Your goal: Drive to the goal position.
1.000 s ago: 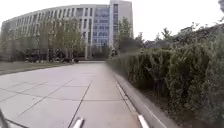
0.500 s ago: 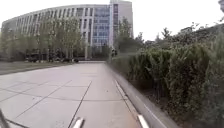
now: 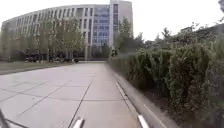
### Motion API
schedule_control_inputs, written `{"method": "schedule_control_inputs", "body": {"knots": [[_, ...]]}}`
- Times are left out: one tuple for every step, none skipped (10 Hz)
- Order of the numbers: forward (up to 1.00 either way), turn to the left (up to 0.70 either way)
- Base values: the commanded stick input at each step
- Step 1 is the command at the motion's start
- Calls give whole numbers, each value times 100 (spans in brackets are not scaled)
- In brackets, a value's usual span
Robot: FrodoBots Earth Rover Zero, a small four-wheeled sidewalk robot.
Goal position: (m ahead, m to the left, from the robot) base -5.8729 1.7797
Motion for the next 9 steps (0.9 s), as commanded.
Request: {"method": "schedule_control_inputs", "body": {"knots": [[0, 0], [0, 0], [0, 0], [4, 0], [4, 0], [4, 0], [4, 0], [4, 0], [4, 0]]}}
